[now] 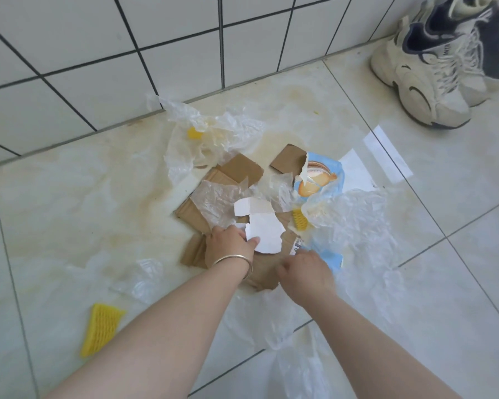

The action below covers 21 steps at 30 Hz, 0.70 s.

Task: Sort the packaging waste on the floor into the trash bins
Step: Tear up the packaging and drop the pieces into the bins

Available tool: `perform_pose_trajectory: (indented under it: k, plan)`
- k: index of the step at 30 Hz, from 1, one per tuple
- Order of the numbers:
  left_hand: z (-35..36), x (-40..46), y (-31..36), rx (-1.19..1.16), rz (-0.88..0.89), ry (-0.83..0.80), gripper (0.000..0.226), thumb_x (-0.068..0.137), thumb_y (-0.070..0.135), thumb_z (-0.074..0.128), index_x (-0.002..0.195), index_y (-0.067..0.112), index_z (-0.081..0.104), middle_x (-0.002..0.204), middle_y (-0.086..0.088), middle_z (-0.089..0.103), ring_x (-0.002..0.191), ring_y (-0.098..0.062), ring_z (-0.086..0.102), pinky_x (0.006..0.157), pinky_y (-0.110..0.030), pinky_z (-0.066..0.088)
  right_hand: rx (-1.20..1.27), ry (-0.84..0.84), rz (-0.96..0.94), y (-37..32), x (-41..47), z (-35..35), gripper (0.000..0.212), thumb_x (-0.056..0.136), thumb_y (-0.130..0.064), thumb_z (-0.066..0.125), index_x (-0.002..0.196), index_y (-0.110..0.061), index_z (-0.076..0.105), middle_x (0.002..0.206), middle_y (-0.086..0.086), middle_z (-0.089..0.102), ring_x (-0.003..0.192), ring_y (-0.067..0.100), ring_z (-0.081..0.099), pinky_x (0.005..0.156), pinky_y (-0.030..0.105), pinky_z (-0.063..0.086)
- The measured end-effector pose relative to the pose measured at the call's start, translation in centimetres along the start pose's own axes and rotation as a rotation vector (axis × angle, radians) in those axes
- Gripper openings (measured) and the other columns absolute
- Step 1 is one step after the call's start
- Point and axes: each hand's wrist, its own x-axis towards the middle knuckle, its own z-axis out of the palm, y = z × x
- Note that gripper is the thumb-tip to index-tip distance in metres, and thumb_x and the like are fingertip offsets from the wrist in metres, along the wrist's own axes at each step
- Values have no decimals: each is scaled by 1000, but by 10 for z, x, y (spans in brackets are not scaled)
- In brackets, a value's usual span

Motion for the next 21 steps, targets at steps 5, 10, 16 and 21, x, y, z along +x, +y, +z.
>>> perform_pose_trajectory:
  k: [5,10,16,21]
  plan:
    - [3,4,4,-66,-1,-70,21,87,35,56,89,21,72,112,-8,67,106,-27,60,94,-34,48,681,179,256,-12,18,-11,25,88,-26,55,106,-10,52,96,0,55,90,21,54,78,37,47]
    - [-1,0,-7,-134,171,-105,13,91,23,55,78,19,53,86,-3,59,85,-22,51,75,-25,39,1034,156,408,-16,31,-24,50,85,-32,65,128,-12,48,88,-5,54,92,19,55,82,31,43]
    - [-18,1,-35,-41,224,51,17,93,27,50,88,20,65,94,-6,69,97,-29,57,81,-37,50,1023,25,476,-14,28,-10,34,89,-27,60,115,-6,65,104,11,67,101,30,63,90,39,51]
    - [-22,-1,-56,73,29,243,23,82,25,65,103,19,60,121,-7,50,116,-29,42,89,-37,42,892,36,587,-14,28,5,40,90,-31,56,120,-5,61,124,15,56,106,34,59,94,42,50]
